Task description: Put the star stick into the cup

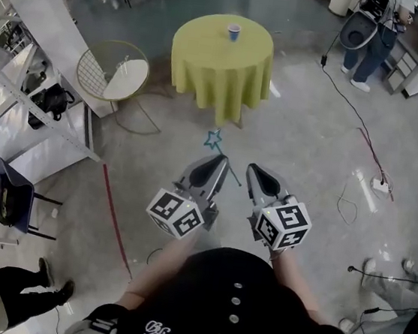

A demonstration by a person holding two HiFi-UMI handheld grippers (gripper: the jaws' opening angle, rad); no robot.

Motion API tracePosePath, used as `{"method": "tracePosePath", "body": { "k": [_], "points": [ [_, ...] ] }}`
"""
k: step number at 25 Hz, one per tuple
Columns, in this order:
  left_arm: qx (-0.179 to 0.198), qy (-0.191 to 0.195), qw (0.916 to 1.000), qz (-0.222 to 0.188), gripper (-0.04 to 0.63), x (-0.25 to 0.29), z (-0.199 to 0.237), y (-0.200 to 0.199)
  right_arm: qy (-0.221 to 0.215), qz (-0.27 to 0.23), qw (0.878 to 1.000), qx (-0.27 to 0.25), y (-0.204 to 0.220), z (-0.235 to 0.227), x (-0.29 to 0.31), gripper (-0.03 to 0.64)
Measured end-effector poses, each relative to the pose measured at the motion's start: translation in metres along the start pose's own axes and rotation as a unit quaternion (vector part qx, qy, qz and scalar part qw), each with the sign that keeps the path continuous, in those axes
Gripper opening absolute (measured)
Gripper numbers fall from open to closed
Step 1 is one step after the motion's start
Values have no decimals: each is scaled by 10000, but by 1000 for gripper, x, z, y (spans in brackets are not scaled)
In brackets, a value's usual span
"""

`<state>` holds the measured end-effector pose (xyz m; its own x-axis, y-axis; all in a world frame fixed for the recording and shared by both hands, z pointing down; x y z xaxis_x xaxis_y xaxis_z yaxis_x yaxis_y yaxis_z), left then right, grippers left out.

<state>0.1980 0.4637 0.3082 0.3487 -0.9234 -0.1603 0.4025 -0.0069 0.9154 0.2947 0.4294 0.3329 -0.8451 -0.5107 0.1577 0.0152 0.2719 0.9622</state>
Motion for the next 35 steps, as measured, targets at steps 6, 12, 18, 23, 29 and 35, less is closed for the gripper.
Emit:
{"method": "tracePosePath", "body": {
  "k": [6,12,18,23,29,35],
  "points": [
    [-50,243,9997,72,23,30,65,-28,183,-115,9998,-50,-24,-8,70,3],
    [-65,366,9993,85,23,51,118,-41,359,-131,9992,-67,-34,-21,125,3],
    [-257,417,9988,76,23,65,141,-38,463,-77,9989,34,-34,-36,149,3],
    [-310,372,9987,151,23,80,164,-32,451,41,9989,87,-34,-52,175,3],
    [-411,171,9987,265,23,98,198,-25,311,240,9991,136,-30,-70,215,3],
    [-346,109,9990,268,23,148,236,-31,223,216,9994,173,-46,-112,262,3]
  ]
}}
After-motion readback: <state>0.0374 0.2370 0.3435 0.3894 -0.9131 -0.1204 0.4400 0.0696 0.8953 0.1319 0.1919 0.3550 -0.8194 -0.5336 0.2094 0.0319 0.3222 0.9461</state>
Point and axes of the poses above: the fingertips, and each gripper's own axes: x forward along the fingers, z to its left, y out of its underside, the point moved 3 cm from there along -x, backward along the fingers, and after that the axes turned 3 degrees about y, right-handed, at the moved point
